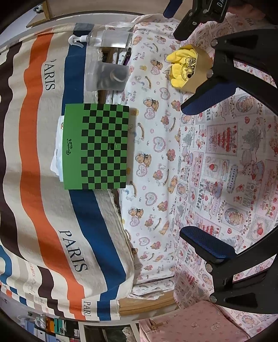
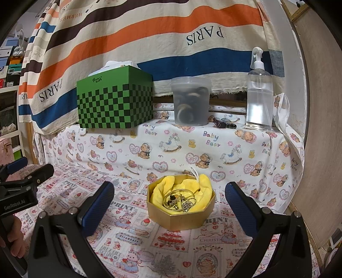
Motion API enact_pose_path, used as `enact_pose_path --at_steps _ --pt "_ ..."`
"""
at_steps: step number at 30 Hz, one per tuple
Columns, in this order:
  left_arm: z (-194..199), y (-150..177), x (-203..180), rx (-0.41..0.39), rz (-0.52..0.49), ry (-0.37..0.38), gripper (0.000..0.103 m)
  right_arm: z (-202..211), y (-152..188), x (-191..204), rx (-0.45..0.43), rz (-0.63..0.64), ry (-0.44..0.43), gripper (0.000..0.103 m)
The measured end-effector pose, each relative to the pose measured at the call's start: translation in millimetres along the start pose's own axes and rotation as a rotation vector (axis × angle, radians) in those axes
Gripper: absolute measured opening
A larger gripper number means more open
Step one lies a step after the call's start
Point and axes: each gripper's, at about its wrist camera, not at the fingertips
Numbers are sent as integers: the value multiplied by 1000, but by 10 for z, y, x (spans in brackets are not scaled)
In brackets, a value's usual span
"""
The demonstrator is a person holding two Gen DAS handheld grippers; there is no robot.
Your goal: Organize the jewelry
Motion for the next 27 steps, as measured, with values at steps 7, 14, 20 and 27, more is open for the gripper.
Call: enact_pose_path --at_steps 7,14,20,27 --pt "-4 3 -3 1 0 -2 103 2 2 2 -1 -1 1 103" --pt "-5 2 -10 1 -1 5 103 -2 1 -1 0 0 1 103" --pt "-5 -1 -16 2 -3 5 103 -4 0 0 0 0 1 103" --pt "-9 0 -20 3 -5 9 103 -5 1 1 0 -1 1 103"
Point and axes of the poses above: each gripper's, at about its wrist camera, not at the fingertips, and z roughly against the way its jaws point, x to its left, y to its underside, and after that the axes turned 12 degrees about -z, right-handed
